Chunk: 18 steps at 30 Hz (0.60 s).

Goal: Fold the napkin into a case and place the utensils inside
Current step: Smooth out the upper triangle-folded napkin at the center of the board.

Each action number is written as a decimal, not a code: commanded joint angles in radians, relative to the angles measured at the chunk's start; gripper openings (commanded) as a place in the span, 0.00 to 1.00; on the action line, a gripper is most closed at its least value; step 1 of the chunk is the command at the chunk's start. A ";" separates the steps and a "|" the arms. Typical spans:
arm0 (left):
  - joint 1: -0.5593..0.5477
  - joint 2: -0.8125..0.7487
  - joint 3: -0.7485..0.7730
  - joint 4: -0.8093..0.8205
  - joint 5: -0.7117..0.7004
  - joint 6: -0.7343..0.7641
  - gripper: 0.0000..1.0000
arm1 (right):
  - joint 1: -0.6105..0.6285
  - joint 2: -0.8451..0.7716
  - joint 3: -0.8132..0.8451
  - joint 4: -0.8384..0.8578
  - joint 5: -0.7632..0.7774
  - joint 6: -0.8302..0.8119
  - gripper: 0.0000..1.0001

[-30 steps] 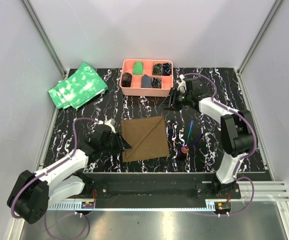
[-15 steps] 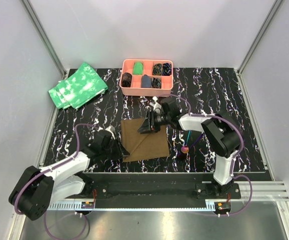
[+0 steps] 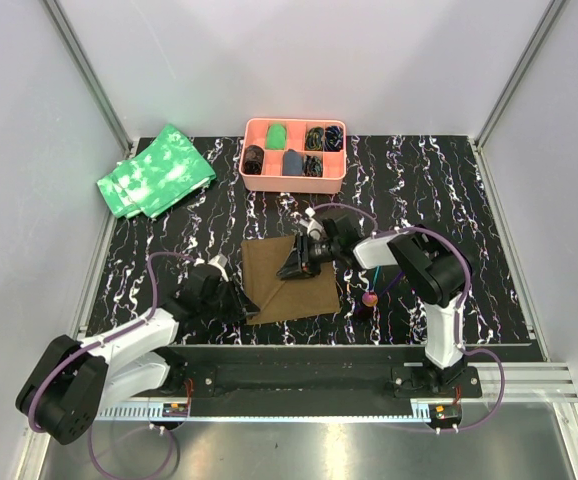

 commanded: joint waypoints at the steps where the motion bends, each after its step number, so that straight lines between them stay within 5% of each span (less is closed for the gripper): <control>1: 0.002 0.008 -0.023 0.002 -0.012 0.003 0.27 | 0.049 -0.025 0.000 0.071 -0.005 0.023 0.33; 6: 0.002 -0.003 -0.023 -0.012 -0.013 0.006 0.26 | 0.051 0.021 -0.029 0.145 -0.013 0.058 0.31; 18: 0.002 -0.043 -0.056 -0.021 -0.016 -0.004 0.24 | -0.126 0.057 0.052 -0.065 -0.025 -0.143 0.32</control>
